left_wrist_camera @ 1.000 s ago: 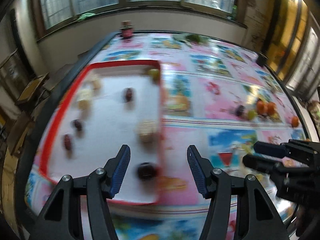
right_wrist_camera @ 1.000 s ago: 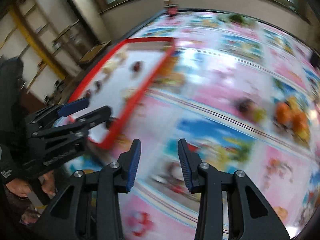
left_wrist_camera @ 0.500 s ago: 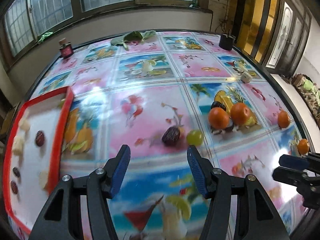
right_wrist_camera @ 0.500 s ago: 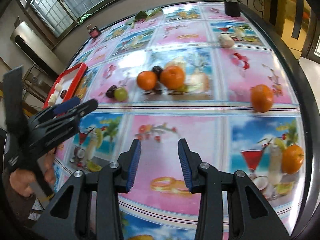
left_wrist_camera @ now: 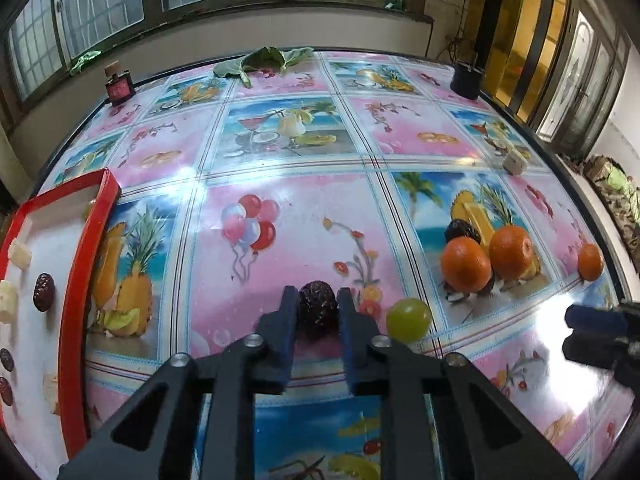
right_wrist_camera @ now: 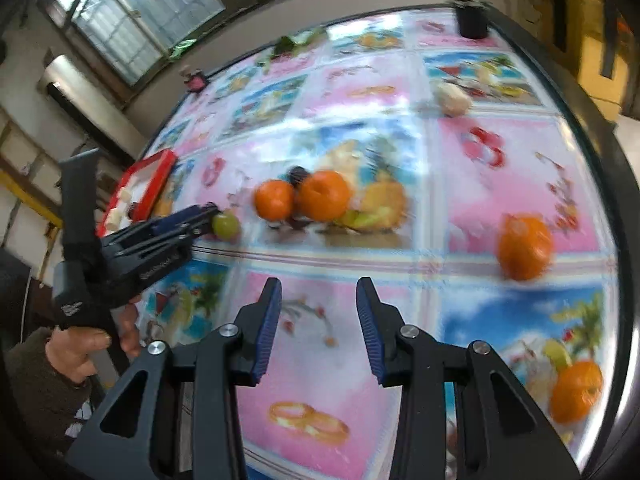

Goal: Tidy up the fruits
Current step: 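Grasp a dark date with the left tool while the right tool grasps a green grape, then carry the dark date and green grape over the tray with both tools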

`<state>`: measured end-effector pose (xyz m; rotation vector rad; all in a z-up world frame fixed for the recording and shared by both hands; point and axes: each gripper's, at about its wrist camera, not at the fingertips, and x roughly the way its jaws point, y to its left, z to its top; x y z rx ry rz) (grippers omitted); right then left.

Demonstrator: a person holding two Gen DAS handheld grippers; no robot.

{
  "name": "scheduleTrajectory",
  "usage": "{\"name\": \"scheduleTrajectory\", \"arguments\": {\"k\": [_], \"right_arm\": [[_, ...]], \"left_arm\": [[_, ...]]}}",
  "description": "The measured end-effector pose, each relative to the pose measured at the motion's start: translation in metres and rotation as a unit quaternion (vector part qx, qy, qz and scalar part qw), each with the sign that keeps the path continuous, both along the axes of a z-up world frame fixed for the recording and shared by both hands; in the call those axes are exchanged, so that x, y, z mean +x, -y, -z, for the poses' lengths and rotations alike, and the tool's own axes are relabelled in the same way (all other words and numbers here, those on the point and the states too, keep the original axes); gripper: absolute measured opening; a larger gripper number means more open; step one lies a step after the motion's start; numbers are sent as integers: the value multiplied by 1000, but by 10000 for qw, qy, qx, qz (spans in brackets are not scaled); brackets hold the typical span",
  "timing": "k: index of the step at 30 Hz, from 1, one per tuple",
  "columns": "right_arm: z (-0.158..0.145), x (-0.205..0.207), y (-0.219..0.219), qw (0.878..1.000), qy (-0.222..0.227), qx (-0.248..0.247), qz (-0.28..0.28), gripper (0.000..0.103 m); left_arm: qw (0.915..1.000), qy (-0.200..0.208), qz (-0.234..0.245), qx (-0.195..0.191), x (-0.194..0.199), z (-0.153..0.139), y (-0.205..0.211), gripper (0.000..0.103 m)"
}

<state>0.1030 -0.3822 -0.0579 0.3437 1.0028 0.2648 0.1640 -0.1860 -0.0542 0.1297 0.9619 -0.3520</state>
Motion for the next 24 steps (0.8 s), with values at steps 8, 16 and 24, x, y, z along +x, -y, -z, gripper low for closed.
{"name": "scheduleTrajectory", "arguments": {"k": [8,16,24], "right_arm": [[2,22,-56,9964,227,34,-813,40],[13,47,-99,9919,265,-728,-1002,40],[15,65,-110,9888,255,-1240,-787,32]], "left_arm": [[10000,-24,-36,4,-2,0,-16,18],[9998,-133,-120,-48,-16,-1,-46,18],[9998,-138,-121,-119,-23,0,-58,18]]}}
